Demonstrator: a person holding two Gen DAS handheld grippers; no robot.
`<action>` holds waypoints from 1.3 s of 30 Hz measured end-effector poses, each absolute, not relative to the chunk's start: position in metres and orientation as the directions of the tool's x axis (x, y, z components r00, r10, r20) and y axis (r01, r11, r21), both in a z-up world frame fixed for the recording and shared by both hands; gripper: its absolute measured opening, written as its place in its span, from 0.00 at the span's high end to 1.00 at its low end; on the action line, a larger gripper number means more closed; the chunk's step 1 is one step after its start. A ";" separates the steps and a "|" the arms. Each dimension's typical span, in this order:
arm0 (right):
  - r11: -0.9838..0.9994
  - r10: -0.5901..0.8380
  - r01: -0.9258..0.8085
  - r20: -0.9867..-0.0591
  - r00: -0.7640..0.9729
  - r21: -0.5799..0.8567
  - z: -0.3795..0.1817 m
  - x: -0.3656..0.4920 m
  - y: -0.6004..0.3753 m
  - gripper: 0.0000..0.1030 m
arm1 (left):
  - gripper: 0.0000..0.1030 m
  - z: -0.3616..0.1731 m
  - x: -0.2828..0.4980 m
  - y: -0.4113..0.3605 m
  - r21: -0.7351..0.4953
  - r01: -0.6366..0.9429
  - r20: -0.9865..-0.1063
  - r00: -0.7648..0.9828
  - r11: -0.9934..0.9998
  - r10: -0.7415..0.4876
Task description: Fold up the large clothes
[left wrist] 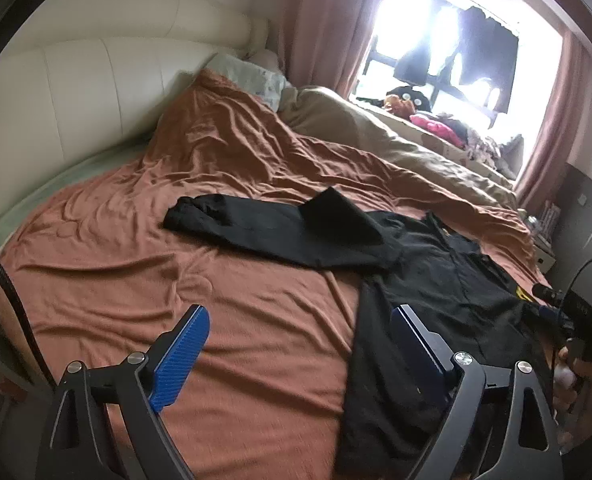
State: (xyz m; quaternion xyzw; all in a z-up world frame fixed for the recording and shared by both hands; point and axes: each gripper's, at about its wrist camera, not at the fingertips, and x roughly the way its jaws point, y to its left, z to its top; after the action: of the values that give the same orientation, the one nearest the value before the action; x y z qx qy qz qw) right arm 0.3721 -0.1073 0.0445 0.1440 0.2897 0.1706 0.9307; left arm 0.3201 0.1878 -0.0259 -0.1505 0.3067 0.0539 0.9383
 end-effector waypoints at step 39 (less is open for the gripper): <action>0.694 0.646 -0.165 -0.506 0.572 0.700 -0.048 0.677 -0.034 0.74 | 0.96 -0.182 0.596 0.337 -0.294 -0.456 -0.791 0.610 0.840 0.054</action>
State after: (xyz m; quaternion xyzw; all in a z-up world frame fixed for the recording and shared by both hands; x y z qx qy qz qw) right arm 0.6770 -0.0335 -0.0481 0.3056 0.3933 0.2437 0.8322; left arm 0.5962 0.3369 -0.1818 -0.2409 0.4164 0.1475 0.8642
